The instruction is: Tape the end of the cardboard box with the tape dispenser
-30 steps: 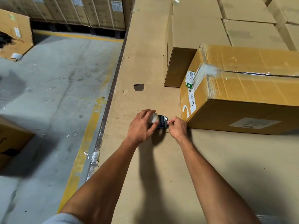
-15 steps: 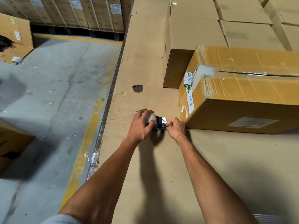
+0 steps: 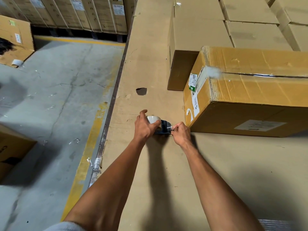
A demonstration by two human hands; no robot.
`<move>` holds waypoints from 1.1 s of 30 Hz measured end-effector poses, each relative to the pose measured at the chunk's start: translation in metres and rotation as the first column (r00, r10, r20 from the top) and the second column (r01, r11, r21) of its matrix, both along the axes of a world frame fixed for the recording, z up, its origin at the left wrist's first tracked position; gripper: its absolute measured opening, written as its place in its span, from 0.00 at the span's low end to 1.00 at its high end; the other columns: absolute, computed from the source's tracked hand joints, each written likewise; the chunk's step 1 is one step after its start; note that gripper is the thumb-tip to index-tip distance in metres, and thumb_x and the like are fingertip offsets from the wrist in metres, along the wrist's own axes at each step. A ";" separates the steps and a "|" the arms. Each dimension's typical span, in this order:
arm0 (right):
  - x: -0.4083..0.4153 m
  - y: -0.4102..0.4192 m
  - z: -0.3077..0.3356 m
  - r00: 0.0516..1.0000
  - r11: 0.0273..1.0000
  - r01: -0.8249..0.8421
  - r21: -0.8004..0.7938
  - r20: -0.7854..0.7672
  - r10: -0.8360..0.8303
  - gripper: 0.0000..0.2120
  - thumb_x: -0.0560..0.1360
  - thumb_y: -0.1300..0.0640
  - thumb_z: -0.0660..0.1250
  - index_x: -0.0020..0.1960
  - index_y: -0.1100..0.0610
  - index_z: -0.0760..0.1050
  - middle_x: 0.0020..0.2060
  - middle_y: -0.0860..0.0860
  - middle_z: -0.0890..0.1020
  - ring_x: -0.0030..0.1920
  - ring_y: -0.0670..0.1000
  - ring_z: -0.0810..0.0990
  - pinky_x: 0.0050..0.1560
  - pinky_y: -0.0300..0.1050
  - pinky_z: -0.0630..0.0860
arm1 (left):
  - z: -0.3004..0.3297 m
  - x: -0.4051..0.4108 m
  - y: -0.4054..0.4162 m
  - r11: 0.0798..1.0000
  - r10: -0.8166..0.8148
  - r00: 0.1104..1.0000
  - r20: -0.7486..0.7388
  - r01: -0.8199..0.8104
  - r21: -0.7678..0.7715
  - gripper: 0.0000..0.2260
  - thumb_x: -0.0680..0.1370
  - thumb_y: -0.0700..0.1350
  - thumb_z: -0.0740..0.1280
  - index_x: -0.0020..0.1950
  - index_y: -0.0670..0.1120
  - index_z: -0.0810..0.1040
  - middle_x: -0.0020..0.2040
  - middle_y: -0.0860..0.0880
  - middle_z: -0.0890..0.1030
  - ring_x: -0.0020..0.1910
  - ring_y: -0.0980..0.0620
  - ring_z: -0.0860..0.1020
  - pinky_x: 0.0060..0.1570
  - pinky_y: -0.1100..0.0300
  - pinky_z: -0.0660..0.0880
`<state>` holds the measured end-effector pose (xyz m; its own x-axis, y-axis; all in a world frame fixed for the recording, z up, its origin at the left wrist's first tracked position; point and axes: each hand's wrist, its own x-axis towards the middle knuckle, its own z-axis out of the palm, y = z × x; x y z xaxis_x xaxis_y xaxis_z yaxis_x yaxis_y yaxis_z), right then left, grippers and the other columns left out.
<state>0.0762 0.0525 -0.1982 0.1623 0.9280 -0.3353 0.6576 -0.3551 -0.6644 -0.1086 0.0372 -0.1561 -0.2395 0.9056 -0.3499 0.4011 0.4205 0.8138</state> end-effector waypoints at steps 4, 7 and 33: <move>0.005 0.002 0.002 0.988 0.995 0.053 -0.079 -0.142 -0.064 0.14 0.81 0.61 0.66 0.37 0.49 0.77 0.46 0.56 0.88 0.51 0.59 0.88 0.60 0.60 0.83 | 0.001 -0.006 0.002 0.998 -0.047 0.999 0.016 0.048 -0.047 0.41 0.68 0.64 0.72 0.78 0.48 0.72 0.67 0.42 0.80 0.67 0.39 0.78 0.68 0.45 0.77; 0.007 0.004 0.001 0.965 0.990 0.050 -0.135 -0.249 -0.083 0.15 0.81 0.60 0.66 0.37 0.50 0.79 0.44 0.56 0.87 0.52 0.60 0.88 0.61 0.62 0.82 | 0.004 -0.007 0.001 0.998 -0.050 0.998 0.033 0.051 -0.035 0.39 0.69 0.63 0.71 0.77 0.47 0.74 0.66 0.43 0.81 0.64 0.41 0.80 0.65 0.50 0.77; -0.013 0.010 0.015 0.985 0.983 0.169 -0.066 -0.036 -0.171 0.13 0.75 0.50 0.77 0.36 0.54 0.80 0.40 0.55 0.88 0.49 0.58 0.84 0.54 0.48 0.81 | -0.008 -0.009 0.003 0.999 0.042 0.996 0.075 -0.044 0.024 0.36 0.73 0.63 0.80 0.76 0.50 0.75 0.68 0.46 0.79 0.66 0.44 0.78 0.68 0.45 0.78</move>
<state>0.0628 0.0621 -0.1836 0.3007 0.8651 -0.4016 0.5566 -0.5011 -0.6627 -0.1175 0.0404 -0.1639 -0.2523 0.9042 -0.3447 0.3209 0.4143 0.8517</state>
